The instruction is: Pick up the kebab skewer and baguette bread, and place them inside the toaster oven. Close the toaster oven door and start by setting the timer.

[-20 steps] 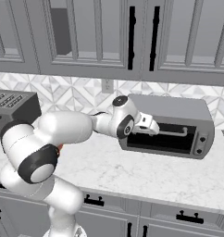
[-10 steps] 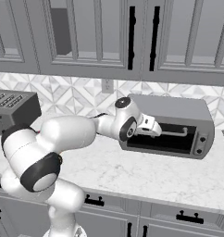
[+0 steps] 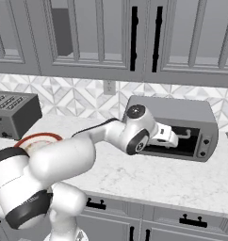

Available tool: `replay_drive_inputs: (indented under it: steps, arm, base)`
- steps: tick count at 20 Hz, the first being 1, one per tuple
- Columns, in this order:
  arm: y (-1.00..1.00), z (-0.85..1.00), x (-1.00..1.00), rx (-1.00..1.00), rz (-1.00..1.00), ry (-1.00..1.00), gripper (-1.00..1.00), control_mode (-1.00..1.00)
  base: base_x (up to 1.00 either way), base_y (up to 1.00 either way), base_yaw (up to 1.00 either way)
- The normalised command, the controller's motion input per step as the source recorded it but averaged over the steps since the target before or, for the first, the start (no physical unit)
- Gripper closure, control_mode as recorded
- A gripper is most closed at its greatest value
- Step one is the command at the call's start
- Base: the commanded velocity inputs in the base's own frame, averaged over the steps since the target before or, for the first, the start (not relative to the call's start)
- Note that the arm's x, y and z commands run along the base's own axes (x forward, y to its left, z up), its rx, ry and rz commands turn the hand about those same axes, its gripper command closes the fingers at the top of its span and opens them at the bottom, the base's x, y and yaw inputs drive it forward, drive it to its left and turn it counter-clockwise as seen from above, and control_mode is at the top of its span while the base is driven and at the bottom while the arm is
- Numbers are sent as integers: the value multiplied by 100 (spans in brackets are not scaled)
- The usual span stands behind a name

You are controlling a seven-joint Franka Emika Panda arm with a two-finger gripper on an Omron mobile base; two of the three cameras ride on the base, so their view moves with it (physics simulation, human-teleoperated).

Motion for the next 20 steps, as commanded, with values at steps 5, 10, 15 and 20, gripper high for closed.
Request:
replay_drive_inputs:
  steps: [5,10,15,20]
  arm:
    - [-79,24,-36,0,9,-2,-100,-100]
    - [-86,14,-12,0,17,-2,-100,-100]
    - [-81,1,0,0,21,0,-100,-100]
    - [-66,0,0,-4,27,0,-100,-100]
  base:
    - [0,0,0]
    - [0,0,0]
    - [0,0,0]
    - [0,0,0]
